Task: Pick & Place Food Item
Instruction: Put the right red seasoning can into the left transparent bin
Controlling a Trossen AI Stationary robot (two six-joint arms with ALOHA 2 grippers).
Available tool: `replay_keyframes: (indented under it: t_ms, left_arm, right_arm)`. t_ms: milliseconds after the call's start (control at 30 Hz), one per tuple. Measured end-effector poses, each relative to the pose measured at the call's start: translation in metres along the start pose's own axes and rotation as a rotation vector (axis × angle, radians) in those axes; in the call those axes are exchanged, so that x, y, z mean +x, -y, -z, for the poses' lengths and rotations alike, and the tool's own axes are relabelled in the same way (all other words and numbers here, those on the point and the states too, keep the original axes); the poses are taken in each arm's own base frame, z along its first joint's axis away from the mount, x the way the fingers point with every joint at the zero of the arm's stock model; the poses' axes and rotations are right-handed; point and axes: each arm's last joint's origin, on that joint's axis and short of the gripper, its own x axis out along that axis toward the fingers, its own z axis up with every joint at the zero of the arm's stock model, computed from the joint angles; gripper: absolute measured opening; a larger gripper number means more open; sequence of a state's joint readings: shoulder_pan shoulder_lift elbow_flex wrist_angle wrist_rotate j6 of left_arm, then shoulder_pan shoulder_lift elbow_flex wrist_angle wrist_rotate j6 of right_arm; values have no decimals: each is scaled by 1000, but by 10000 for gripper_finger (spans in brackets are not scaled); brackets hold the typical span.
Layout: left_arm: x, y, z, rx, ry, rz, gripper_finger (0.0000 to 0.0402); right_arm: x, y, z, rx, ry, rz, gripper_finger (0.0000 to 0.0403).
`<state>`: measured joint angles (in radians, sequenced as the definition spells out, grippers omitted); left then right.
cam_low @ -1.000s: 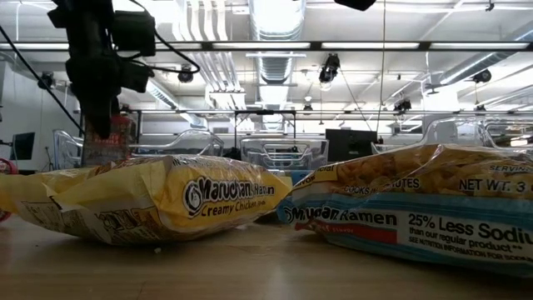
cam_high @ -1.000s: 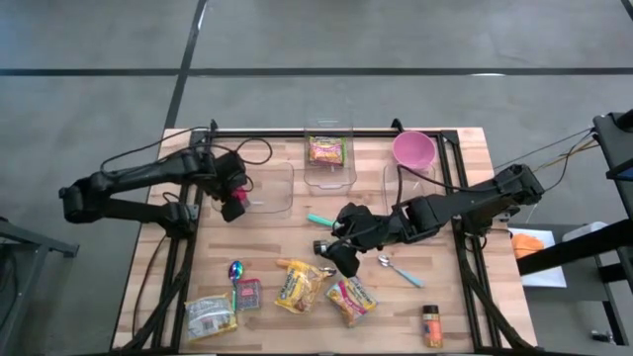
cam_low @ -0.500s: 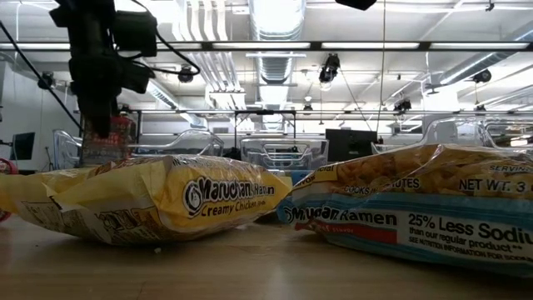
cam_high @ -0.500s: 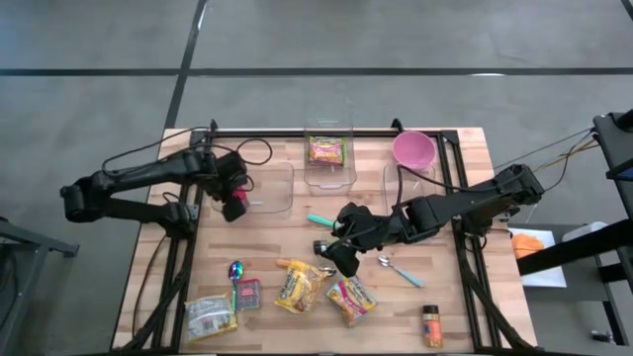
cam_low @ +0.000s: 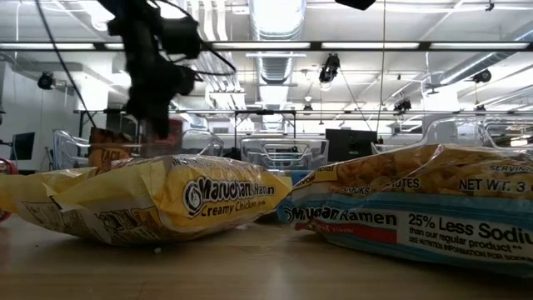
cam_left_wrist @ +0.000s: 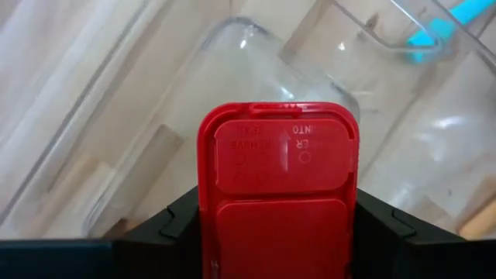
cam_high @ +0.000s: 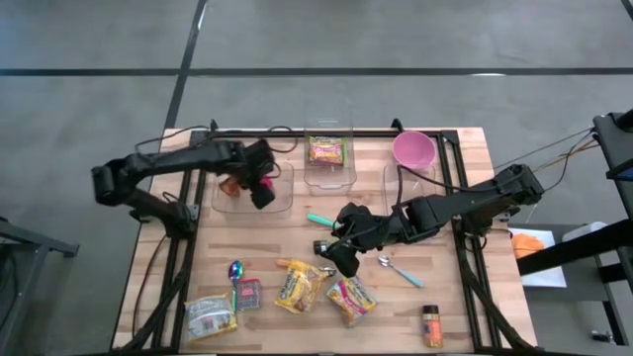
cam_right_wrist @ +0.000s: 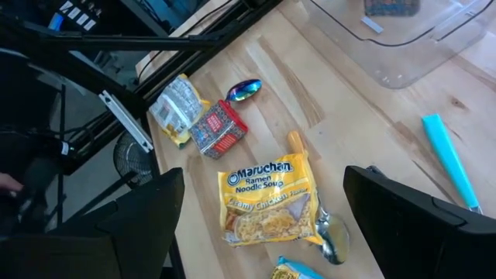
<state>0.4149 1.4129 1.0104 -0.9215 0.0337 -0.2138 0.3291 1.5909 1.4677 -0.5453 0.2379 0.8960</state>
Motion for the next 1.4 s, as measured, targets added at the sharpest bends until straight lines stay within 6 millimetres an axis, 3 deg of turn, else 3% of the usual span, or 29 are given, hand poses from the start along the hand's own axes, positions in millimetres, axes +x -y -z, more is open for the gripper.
replay_keyframes:
  t_ms: [233,400,767,1233,1400]
  left_arm:
    - [16,4,-30,-15,-13,-33,211]
    - [19,0,-43,-143,25,-56,211]
    - [22,1,-45,-389,50,-57,211]
    - [44,3,-51,-628,43,-90,211]
    - [48,9,-50,-672,57,-122,211]
  right_arm:
    - [0,0,1,8,-1,-1,350]
    - [0,-1,1,9,-1,-2,350]
    - [0,-1,0,45,0,-6,350]
    - [-8,-7,-7,-1,14,-25,350]
    - [-20,-4,-8,-13,-2,-4,350]
